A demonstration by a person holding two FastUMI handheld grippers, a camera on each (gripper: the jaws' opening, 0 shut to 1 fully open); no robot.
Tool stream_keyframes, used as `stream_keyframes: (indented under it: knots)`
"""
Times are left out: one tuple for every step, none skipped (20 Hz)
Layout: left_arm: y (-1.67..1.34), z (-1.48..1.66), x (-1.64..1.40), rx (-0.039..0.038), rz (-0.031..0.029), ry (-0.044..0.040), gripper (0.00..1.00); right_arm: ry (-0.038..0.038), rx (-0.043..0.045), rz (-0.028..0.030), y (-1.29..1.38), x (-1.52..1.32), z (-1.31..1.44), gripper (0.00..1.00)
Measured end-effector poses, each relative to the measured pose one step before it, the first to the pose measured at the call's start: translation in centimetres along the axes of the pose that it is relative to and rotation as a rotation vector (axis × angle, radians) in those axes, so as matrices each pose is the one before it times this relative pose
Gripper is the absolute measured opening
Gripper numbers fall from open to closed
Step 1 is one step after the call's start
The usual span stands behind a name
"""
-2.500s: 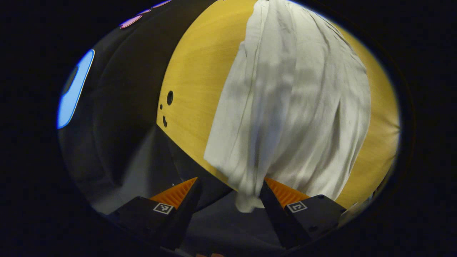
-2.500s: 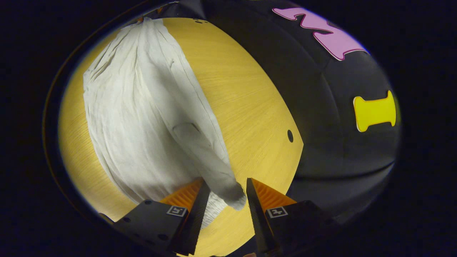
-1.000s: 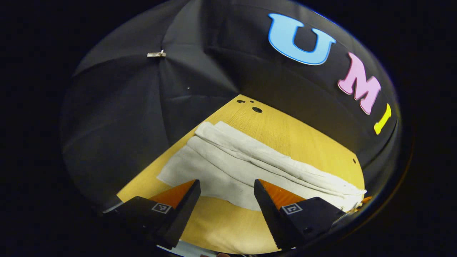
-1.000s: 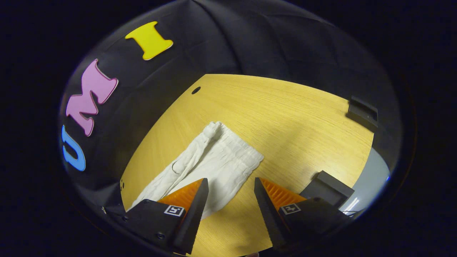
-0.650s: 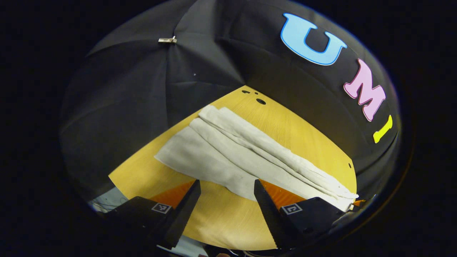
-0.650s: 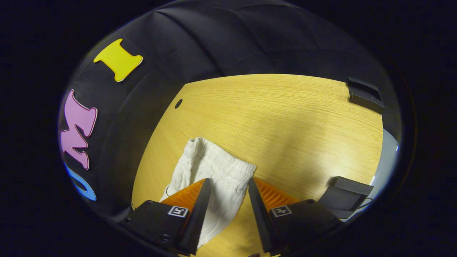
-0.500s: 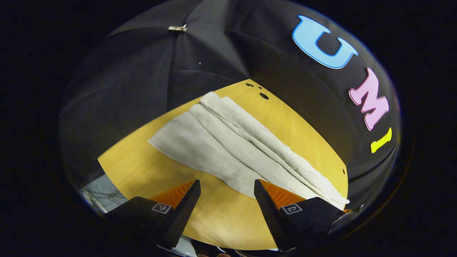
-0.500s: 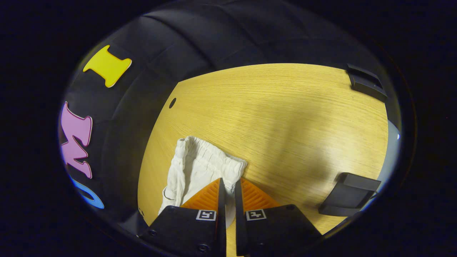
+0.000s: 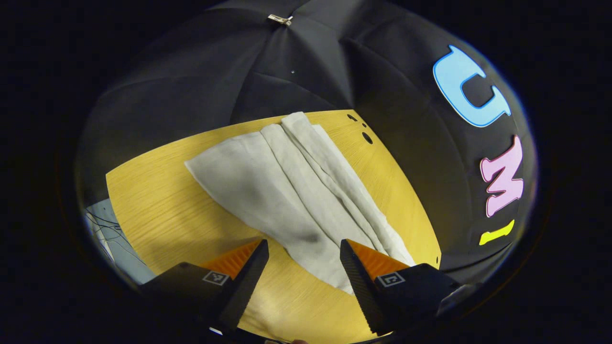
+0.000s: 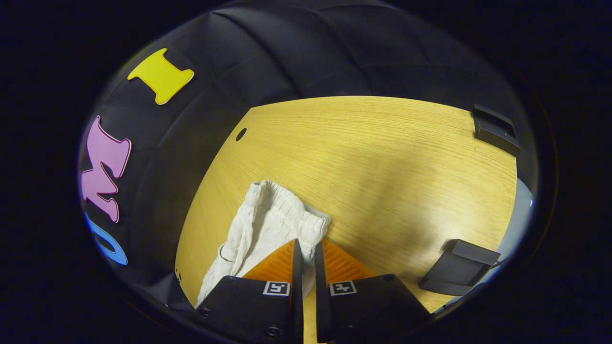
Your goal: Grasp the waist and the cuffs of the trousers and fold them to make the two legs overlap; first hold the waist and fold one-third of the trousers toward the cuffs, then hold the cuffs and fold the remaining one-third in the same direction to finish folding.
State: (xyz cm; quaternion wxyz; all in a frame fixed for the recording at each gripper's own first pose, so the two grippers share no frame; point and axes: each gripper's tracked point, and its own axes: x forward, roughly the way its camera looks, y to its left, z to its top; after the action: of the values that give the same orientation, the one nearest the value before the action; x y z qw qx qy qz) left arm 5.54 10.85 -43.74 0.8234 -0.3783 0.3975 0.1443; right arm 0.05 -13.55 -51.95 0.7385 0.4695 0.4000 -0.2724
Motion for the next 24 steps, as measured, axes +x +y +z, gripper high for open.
stream_keyframes:
  knots:
    - [-0.256,0.343,0.429,-0.01157,-0.00178,-0.00058,0.96,-0.00089,-0.00606,0.00178,-0.018,-0.03,0.007,0.15]
    - [-0.201,0.211,0.485,-0.00636,-0.00148,-0.00315,0.98,0.00139,-0.00973,0.0007,-0.023,-0.022,-0.049,0.15]
    - [-0.391,0.43,0.348,-0.00387,-0.00155,-0.00572,0.96,0.00237,-0.01248,0.0005,-0.099,0.097,-0.069,0.15]
    - [-0.354,0.244,0.576,-0.00297,0.00184,-0.0065,0.96,0.00095,-0.00947,0.00012,0.063,0.028,0.085,0.15]
    - [-0.46,0.451,0.524,-0.00382,-0.00276,-0.00516,0.96,0.00052,-0.00645,-0.00013,0.086,0.074,0.079,0.15]
    - [-0.577,0.294,0.78,-0.0028,-0.00135,-0.00424,0.96,0.00222,-0.00713,-0.00179,-0.126,0.012,-0.159,0.15]
    - [-0.463,0.259,0.707,0.00018,0.00275,0.00129,0.96,0.00116,-0.00692,-0.00162,-0.011,0.038,0.026,0.15]
    - [-0.26,0.152,0.7,0.00863,0.0123,0.00074,0.96,0.00306,-0.00569,-0.0007,0.025,0.02,-0.063,0.15]
    - [0.117,0.159,0.599,0.01706,0.02904,0.00582,0.95,0.00176,-0.00411,0.00021,0.031,0.001,0.051,0.15]
    - [0.295,-0.025,0.554,0.02354,0.04191,0.00745,0.79,0.00347,-0.00592,0.00068,0.008,0.0,0.018,0.15]
    - [0.235,-0.016,0.465,0.01987,0.03629,0.00443,0.63,0.00277,-0.0071,0.00005,-0.027,-0.012,0.04,0.15]
    - [0.437,0.077,0.299,0.01647,0.03593,0.00655,0.47,0.00311,-0.00808,-0.00073,0.045,0.04,0.001,0.15]
    - [-0.08,0.081,0.0,-0.00074,0.0002,-0.00466,0.31,0.00147,-0.00671,0.00031,-0.005,-0.057,0.027,0.15]
    - [-0.074,-0.162,0.107,-0.00754,-0.00786,0.00431,0.15,-0.00192,-0.00455,0.00245,0.084,-0.045,0.13,0.15]
    - [-0.032,0.009,-0.152,-0.011,-0.01235,0.00271,0.14,-0.013,-0.0017,0.00688,0.127,-0.242,0.286,0.15]
    - [0.047,-0.203,-0.243,-0.01539,-0.01477,0.0069,0.09,-0.02693,-0.00198,0.01306,0.371,-0.405,0.608,0.15]
    - [0.036,-0.071,-0.121,-0.01814,-0.01842,0.00853,0.07,-0.02446,-0.00318,0.01403,0.495,-0.536,0.623,0.15]
    - [0.125,-0.28,-0.015,-0.01253,-0.01931,0.00398,0.06,-0.02399,-0.00613,0.01198,0.412,-0.768,0.472,0.15]
    - [0.101,-0.395,-0.289,-0.01245,-0.01492,0.00086,0.06,-0.02035,-0.01089,0.01221,0.365,-0.68,0.607,0.15]
    - [0.044,-0.516,-0.443,-0.01389,-0.01093,-0.00158,0.06,-0.01272,-0.01418,0.00906,0.258,-0.725,0.72,0.15]
    - [-0.01,-0.262,-0.188,-0.01357,-0.01059,-0.0041,0.06,-0.01198,-0.01672,0.01003,0.178,-0.552,0.444,0.15]
    - [-0.055,-0.18,0.185,-0.01344,-0.01344,-0.00455,0.06,-0.0128,-0.02202,0.00999,0.265,-0.597,0.671,0.15]
    - [-0.067,-0.064,0.039,-0.00854,-0.01152,-0.00232,0.06,-0.01643,-0.02593,0.00889,0.23,-0.695,0.786,0.15]
    - [0.037,-0.165,-0.042,-0.00489,-0.01366,0.00247,0.06,-0.01993,-0.02529,0.00973,0.33,-0.645,0.582,0.15]
